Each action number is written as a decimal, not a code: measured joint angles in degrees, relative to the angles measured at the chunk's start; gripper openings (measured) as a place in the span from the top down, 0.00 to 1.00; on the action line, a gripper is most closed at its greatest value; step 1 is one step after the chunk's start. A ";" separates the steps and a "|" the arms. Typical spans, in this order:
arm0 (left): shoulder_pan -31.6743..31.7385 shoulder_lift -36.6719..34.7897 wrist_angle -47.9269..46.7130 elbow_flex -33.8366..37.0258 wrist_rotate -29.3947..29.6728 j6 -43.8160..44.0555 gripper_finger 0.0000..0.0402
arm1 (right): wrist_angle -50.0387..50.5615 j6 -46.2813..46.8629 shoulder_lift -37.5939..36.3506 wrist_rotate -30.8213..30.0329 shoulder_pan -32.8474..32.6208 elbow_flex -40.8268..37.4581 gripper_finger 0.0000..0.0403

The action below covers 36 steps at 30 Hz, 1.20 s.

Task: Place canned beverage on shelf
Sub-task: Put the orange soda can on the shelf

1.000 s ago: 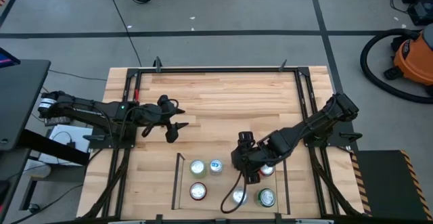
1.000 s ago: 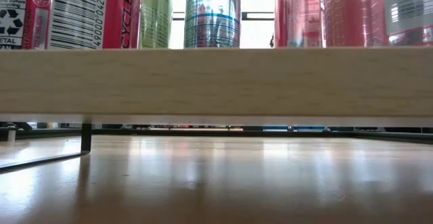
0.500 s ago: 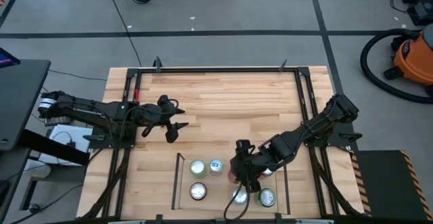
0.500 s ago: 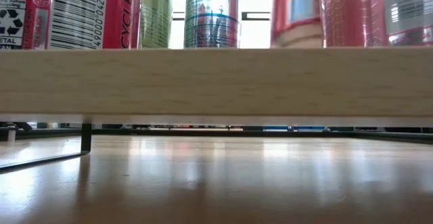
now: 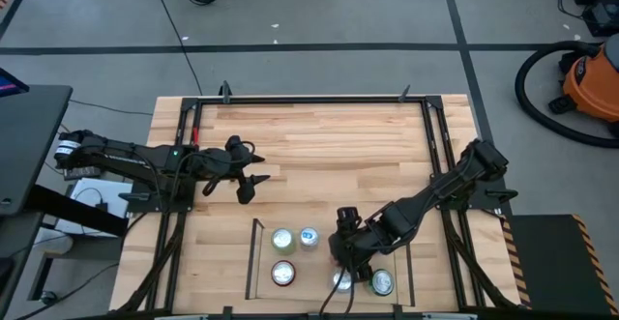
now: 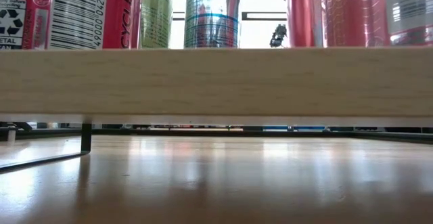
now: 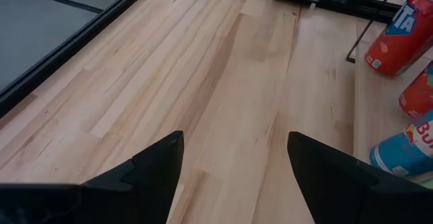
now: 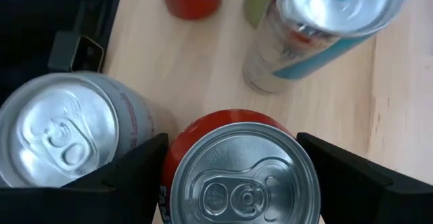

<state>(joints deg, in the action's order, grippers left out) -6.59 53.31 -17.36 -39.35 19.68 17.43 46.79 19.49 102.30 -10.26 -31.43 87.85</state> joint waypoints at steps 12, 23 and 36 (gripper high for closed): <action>0.00 -0.01 -0.03 0.00 0.02 0.50 0.32 | 0.32 -1.03 2.76 0.65 -0.76 0.16 0.17; 0.00 0.01 -0.02 0.00 0.02 0.53 0.32 | 1.62 -0.97 2.89 -0.32 -0.37 0.02 0.08; 0.00 0.00 -0.04 0.00 0.02 0.51 0.32 | 1.67 0.32 -0.99 -0.61 0.49 0.02 0.08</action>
<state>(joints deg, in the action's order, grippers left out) -6.59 53.31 -17.41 -39.35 19.70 17.94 48.46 19.81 101.31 -10.87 -30.94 87.88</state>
